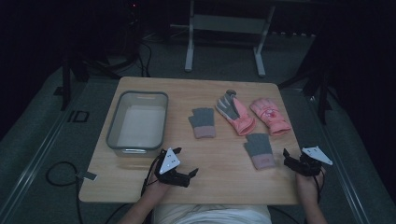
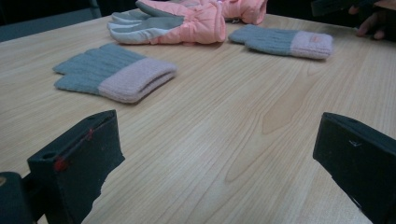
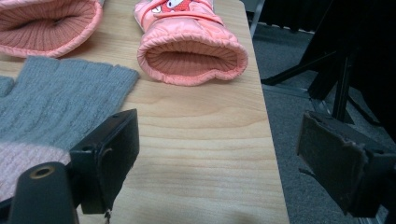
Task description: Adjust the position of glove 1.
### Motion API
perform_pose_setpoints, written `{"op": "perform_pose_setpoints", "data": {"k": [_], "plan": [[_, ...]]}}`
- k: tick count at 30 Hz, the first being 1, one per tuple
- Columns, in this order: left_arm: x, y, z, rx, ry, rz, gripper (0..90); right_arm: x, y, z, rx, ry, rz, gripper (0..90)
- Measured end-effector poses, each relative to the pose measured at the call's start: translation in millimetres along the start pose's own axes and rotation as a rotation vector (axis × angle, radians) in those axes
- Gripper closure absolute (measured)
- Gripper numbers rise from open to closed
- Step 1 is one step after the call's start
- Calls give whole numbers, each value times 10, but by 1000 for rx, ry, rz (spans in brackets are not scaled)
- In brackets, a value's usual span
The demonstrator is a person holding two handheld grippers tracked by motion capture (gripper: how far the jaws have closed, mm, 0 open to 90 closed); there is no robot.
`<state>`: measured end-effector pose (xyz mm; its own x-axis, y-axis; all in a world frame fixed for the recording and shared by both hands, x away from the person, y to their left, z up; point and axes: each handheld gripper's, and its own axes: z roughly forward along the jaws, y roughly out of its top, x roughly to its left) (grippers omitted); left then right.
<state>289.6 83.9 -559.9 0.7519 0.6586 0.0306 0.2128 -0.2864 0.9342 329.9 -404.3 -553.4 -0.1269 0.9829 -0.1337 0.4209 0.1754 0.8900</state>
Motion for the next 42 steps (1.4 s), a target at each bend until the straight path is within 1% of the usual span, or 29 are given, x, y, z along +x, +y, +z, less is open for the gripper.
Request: {"op": "perform_pose_setpoints", "data": {"k": [5, 11, 17, 22, 23, 24, 25, 26, 28, 30, 32, 33, 34, 35, 36, 38, 40, 41, 42], "plan": [[-6, 0, -1, 1, 2, 3, 7, 7, 0, -2, 2, -3, -4, 135], [-2, 1, 2, 3, 0, 3, 7, 9, 1, 4, 20, -8, -8, 135], [-10, 2, 4, 3, 0, 9, 7, 16, -2, -9, 28, 0, -7, 135], [-5, 1, 1, 1, -1, 4, 7, 17, 19, -10, 31, 1, -9, 135], [-6, 1, 0, 2, 0, 4, 7, 24, 43, -4, 51, 2, -6, 135], [-6, 1, 0, 2, 0, 4, 7, 31, 60, 0, 60, 5, -10, 134], [-11, 2, 3, 2, 0, 10, 7, 36, 80, 0, 63, 13, -11, 134], [-11, 2, 3, 2, 0, 10, 7, 41, 107, -4, 67, 28, -3, 134], [-17, 3, 4, 7, -2, 15, 7, 54, 165, -20, 73, 50, 4, 134], [-24, 3, 3, 9, -4, 20, 7, 73, 242, -45, 70, 74, 0, 134], [-24, 3, 3, 9, -5, 19, 7, 83, 271, -56, 68, 81, -1, 133], [-23, 1, -1, 8, -6, 21, 7, 109, 356, -93, 53, 88, -13, 132], [-23, 1, -2, 9, -7, 20, 7, 119, 404, -112, 45, 92, -22, 128], [-23, 1, -2, 9, -7, 20, 7, 119, 404, -112, 45, 92, -22, 128], [-27, 0, -5, 7, -6, 24, 7, 134, 507, -153, 25, 107, -18, 126], [-35, -1, -6, 4, -4, 31, 7, 144, 621, -186, 14, 128, -11, 122], [-36, -1, -6, 5, -5, 29, 7, 157, 738, -216, 2, 147, -5, 122], [-37, -1, -7, 5, -5, 29, 7, 169, 794, -233, -9, 147, -4, 122], [-37, -1, -7, 5, -5, 29, 7, 169, 794, -233, -9, 147, -4, 122]]}}
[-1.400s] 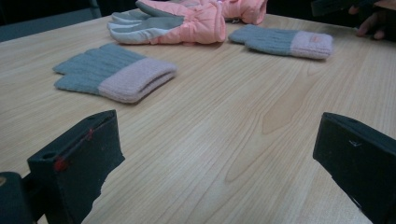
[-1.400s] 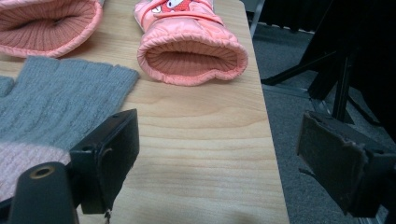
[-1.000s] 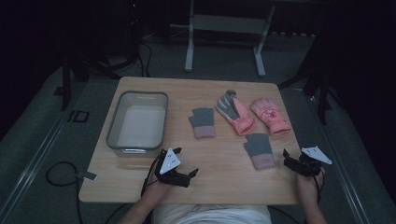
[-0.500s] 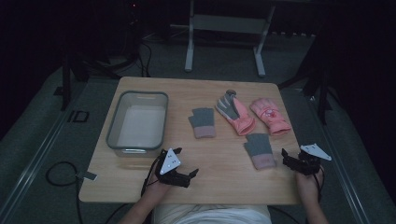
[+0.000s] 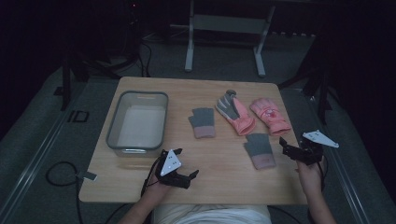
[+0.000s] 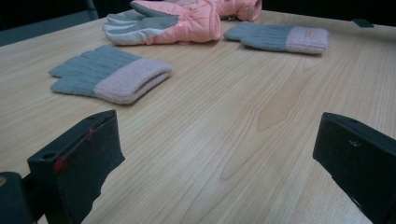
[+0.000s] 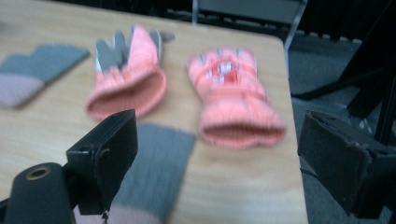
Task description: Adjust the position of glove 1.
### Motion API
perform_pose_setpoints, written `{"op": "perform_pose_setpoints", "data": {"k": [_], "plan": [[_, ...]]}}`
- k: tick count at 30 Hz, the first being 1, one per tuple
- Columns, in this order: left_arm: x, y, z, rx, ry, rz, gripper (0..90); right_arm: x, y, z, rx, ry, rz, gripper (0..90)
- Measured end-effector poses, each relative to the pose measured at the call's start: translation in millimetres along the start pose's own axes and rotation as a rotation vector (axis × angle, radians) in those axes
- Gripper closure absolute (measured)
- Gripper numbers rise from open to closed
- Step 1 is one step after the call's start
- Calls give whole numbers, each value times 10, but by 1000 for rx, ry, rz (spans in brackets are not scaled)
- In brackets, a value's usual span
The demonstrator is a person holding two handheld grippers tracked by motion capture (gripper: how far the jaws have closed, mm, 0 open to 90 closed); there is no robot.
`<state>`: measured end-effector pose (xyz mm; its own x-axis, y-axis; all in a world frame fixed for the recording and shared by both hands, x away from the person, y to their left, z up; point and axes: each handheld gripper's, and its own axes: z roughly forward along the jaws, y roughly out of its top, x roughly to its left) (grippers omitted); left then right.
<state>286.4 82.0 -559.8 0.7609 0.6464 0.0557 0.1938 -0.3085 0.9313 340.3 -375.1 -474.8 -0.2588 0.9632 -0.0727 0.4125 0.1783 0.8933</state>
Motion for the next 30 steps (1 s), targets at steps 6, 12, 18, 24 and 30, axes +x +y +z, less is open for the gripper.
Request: {"op": "perform_pose_setpoints", "data": {"k": [6, 12, 18, 24, 30], "plan": [[-6, 0, 0, 0, 1, 6, 7, 49, 327, -32, -20, 4, 6, 145], [-7, 0, -1, 1, 0, 12, 7, 146, 523, -19, -30, 3, -10, 141], [-6, 1, 1, 2, -1, 8, 7, 274, 655, 26, -37, 48, -46, 140], [-5, 1, 2, 2, -3, 8, 7, 410, 753, 115, -33, 108, -43, 126], [-3, 0, 1, 1, -5, 3, 7, 608, 825, 223, -23, 138, -57, 115]]}}
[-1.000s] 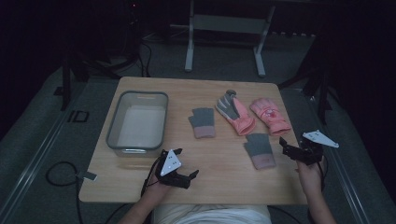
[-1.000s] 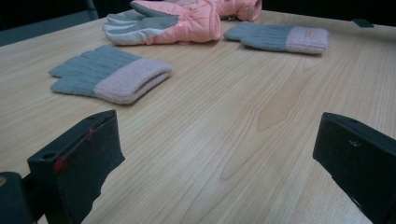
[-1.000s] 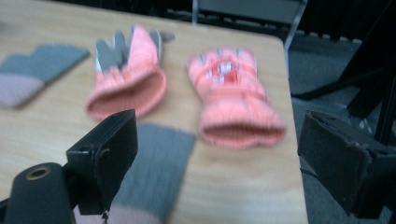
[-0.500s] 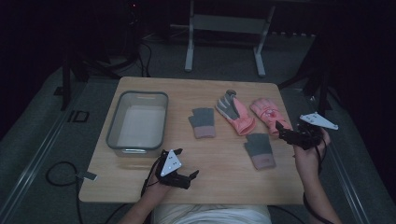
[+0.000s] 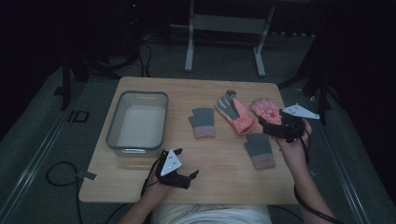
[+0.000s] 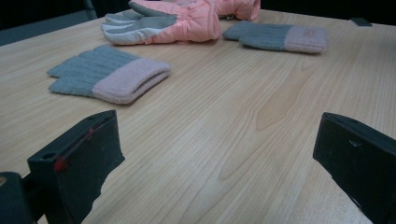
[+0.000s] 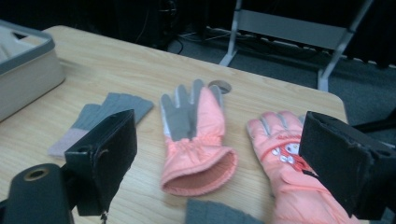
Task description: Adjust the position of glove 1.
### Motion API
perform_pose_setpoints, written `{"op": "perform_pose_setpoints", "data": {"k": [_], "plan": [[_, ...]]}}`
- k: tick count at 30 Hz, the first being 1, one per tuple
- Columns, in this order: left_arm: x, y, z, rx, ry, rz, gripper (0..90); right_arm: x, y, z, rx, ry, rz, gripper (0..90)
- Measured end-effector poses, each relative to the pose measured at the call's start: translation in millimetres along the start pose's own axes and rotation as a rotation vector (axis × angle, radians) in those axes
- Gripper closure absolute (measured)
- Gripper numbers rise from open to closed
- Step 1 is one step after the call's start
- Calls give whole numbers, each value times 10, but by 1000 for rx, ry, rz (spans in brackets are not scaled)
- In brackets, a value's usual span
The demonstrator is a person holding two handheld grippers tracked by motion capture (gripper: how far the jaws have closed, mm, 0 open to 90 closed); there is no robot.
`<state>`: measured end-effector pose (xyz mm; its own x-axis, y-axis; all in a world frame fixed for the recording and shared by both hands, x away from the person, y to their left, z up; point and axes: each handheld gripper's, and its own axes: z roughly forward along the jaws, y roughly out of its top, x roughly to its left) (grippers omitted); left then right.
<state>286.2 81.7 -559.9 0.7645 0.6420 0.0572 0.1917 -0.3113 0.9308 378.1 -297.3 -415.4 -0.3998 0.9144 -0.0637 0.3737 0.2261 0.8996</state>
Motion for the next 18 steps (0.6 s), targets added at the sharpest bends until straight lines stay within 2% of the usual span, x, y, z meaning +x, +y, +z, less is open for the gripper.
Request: {"op": "perform_pose_setpoints", "data": {"k": [2, 3, 16, 18], "plan": [[0, 0, 1, 1, 0, 2, 7, 23, 7, 14, 2, 12, -4, 115], [0, 0, 1, 1, 0, 2, 7, 83, 26, 71, 8, 49, -4, 115], [6, -2, -5, -3, -5, -5, 7, 449, 61, 490, 30, 176, -65, 143], [11, -2, -7, -3, -8, -8, 7, 498, 62, 561, 35, 186, -79, 182]]}}
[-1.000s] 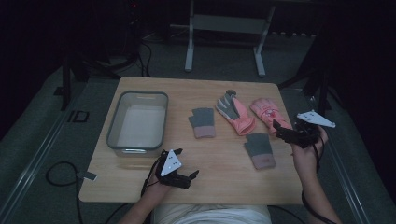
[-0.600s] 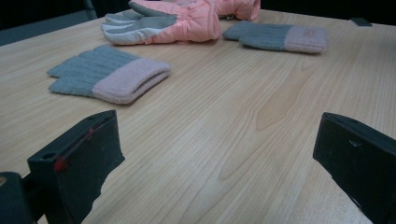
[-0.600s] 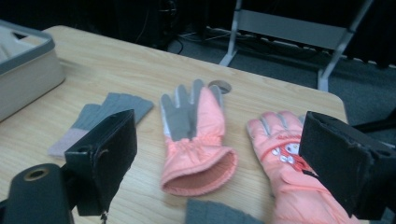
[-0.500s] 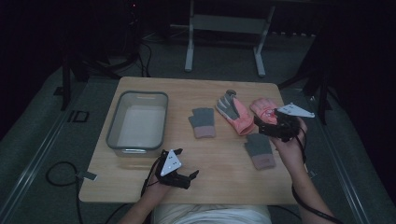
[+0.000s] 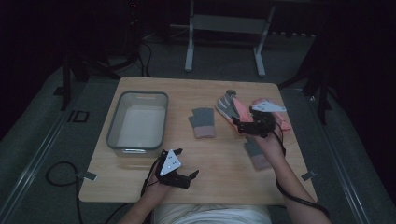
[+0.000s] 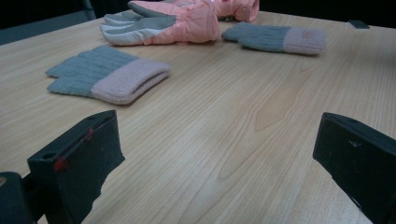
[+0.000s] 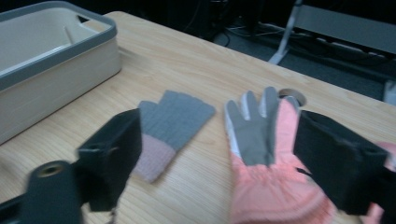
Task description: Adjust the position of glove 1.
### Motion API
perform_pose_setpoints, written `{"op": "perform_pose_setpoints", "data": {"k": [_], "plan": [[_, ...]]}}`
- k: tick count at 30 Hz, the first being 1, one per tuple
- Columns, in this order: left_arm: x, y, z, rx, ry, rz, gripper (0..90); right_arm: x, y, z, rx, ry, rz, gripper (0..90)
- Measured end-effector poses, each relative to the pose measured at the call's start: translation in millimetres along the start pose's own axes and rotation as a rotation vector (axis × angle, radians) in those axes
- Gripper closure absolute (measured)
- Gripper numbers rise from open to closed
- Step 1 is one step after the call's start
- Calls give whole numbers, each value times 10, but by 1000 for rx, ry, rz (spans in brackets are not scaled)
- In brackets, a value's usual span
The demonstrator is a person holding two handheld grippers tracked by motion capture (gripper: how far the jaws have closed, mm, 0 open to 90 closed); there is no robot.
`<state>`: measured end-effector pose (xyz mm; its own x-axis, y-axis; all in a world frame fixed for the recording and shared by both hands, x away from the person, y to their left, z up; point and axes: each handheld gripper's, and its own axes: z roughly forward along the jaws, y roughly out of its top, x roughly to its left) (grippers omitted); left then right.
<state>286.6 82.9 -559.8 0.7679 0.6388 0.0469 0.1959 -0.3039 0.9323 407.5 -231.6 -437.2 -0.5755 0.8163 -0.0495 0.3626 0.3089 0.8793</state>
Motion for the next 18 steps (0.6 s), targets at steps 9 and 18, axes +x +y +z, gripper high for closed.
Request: {"op": "perform_pose_setpoints", "data": {"k": [9, 18], "plan": [[3, 0, 0, 1, -3, 1, 7, 122, 21, 353, 47, 48, -26, 264], [5, -1, -1, -1, -7, -1, 7, 221, 60, 677, 67, 101, -35, 430]]}}
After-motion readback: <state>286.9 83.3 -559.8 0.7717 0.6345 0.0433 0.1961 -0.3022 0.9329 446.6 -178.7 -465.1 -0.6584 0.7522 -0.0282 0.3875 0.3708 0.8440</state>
